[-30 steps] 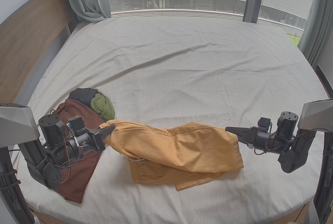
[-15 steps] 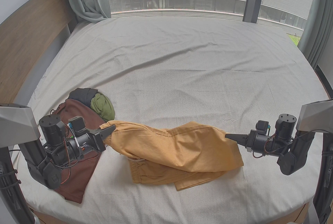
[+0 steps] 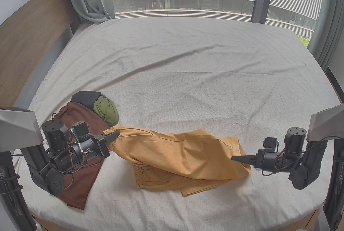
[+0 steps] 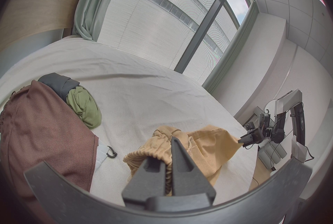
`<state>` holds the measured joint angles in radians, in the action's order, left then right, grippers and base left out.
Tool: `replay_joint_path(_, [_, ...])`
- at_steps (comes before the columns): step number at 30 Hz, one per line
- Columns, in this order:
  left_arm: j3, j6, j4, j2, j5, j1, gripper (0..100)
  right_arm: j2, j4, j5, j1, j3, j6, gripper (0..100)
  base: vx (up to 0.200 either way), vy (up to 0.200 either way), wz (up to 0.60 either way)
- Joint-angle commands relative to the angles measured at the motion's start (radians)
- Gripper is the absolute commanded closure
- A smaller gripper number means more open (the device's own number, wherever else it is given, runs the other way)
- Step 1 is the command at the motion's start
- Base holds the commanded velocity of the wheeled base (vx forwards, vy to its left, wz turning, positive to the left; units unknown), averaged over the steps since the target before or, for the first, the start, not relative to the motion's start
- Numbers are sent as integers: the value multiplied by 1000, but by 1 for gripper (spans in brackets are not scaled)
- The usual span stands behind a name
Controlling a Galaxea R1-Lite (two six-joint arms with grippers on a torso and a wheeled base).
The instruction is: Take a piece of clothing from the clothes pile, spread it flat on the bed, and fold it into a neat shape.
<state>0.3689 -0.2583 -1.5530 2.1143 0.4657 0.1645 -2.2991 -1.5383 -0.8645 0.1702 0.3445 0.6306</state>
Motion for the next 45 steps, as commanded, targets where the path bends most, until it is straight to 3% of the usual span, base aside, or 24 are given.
replay_joint_path(1, [1, 1, -2, 4, -1, -2, 100, -72, 0, -1, 22, -22, -45, 100, 0, 0, 0])
replay_joint_path(5, [-1, 4, -2, 4, -1, -3, 100, -111, -2, 1, 32, -18, -94, 100, 0, 0, 0])
replay_joint_path(17, [-12, 31, -2, 9, 1, -5, 100, -114, -3, 9, 23, 45, -94, 100, 0, 0, 0])
replay_joint_path(18, [-12, 31, -2, 9, 1, -5, 100, -114, -3, 9, 23, 47, -94, 0, 0, 0, 0])
replay_joint_path(25, [-13, 31, -2, 9, 1, -5, 100, -102, -5, 13, 3, 103, -75, 0, 0, 0, 0])
replay_joint_path(35, [-15, 31, -1, 9, 1, 0, 100, -82, -5, 15, -34, 174, 14, 0, 0, 0, 0])
replay_joint_path(39, [-16, 31, -2, 9, 1, 0, 100, -79, -5, 18, -20, 188, 15, 0, 0, 0, 0])
replay_joint_path(45, [-15, 31, -2, 7, 1, -2, 100, -77, -5, 82, 32, 223, 21, 0, 0, 0, 0])
